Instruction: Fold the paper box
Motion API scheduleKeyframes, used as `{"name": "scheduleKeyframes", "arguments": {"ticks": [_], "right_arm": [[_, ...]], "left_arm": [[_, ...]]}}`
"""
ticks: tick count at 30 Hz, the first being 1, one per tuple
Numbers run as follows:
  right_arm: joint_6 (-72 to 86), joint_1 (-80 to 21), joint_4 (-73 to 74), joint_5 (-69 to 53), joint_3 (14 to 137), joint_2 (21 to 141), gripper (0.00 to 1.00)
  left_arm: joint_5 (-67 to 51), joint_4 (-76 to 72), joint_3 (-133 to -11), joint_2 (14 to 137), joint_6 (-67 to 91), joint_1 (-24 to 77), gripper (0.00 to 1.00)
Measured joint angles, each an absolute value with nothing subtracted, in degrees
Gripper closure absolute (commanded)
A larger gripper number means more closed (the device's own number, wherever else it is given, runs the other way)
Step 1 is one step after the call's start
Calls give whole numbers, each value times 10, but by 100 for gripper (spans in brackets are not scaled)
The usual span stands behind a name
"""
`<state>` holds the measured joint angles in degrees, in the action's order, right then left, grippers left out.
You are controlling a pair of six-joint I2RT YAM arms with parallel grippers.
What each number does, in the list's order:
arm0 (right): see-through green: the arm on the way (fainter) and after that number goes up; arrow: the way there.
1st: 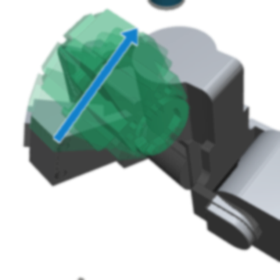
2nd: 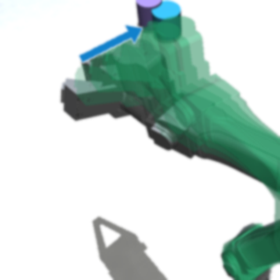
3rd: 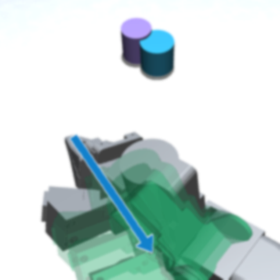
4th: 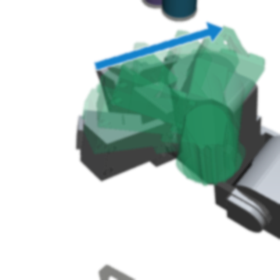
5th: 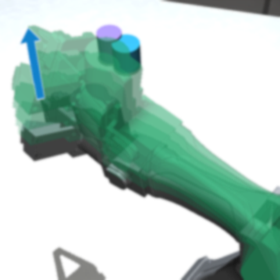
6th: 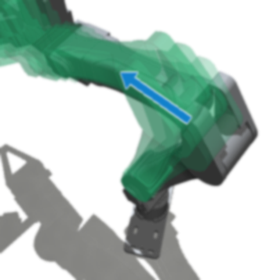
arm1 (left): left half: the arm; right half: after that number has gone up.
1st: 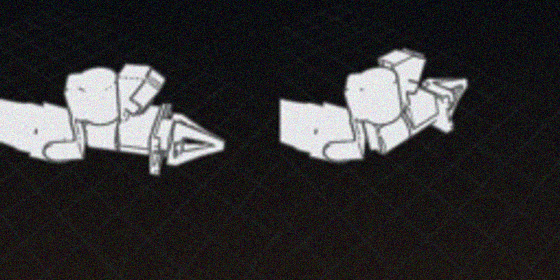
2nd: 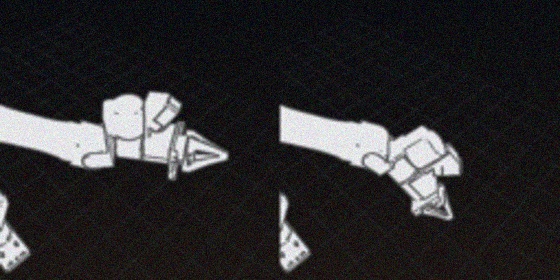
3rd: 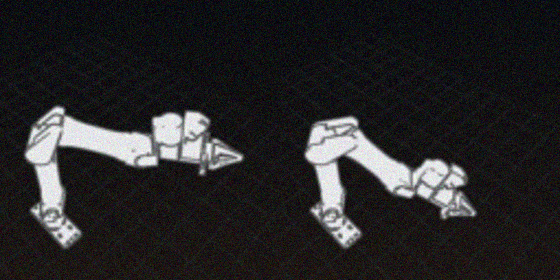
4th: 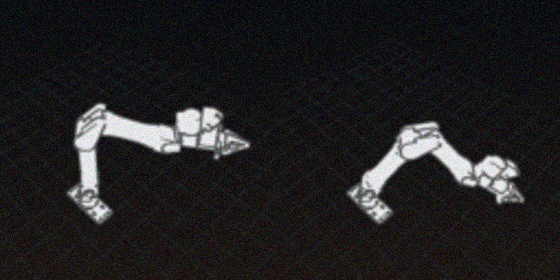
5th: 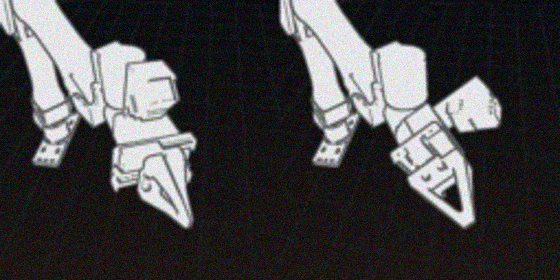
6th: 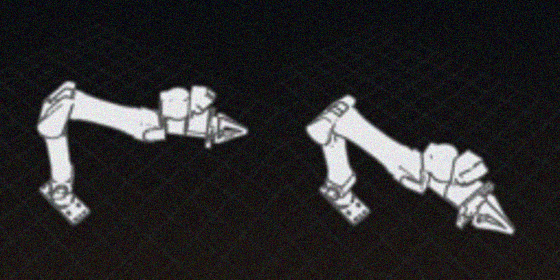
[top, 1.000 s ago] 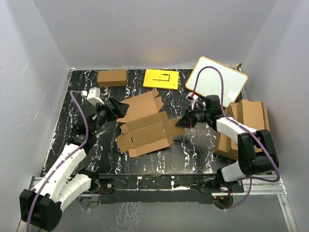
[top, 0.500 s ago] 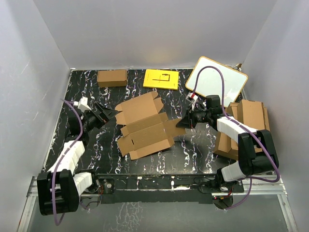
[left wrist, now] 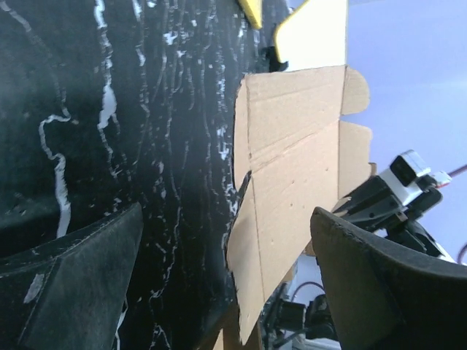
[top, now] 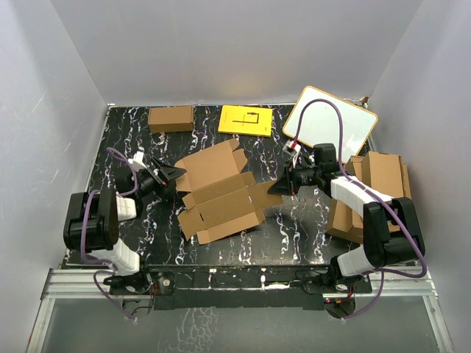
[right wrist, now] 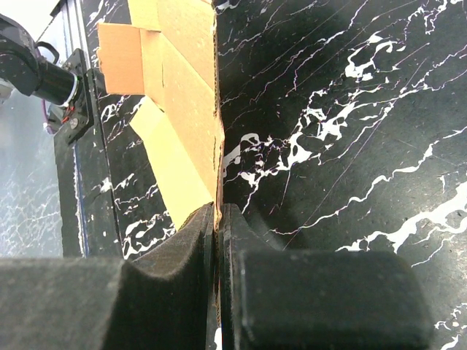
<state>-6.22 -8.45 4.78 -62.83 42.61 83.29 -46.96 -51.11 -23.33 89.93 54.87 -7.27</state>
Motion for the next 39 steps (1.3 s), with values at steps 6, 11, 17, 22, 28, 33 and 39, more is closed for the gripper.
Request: {"name": "scheduleKeyframes", "arguments": {"ticks": [6,11,17,22,28,33,39], "right_arm": [[-67,-84,51,-635,429,833,92],[-71,-84,59,-639,429,833,92],[-75,-84,62,-641,431,833,92],[-80,-84,65,-641,435,833,92],[-88,-84,69,-641,437,833,92],[-92,-84,76,-640,437,833,92],[-103,-81,91,-634,445,834,92]], "left_arm": [[-526,-653,-256,975,630,-73,17],[-567,-762,-281,1042,708,-73,28],[-603,-875,-305,1122,818,-73,39],[-622,-899,-316,1140,862,-67,47],[-630,-909,-319,1130,859,-59,57],[-637,-910,-319,1117,849,-48,67],[-652,-888,-319,1088,826,-45,77]]}}
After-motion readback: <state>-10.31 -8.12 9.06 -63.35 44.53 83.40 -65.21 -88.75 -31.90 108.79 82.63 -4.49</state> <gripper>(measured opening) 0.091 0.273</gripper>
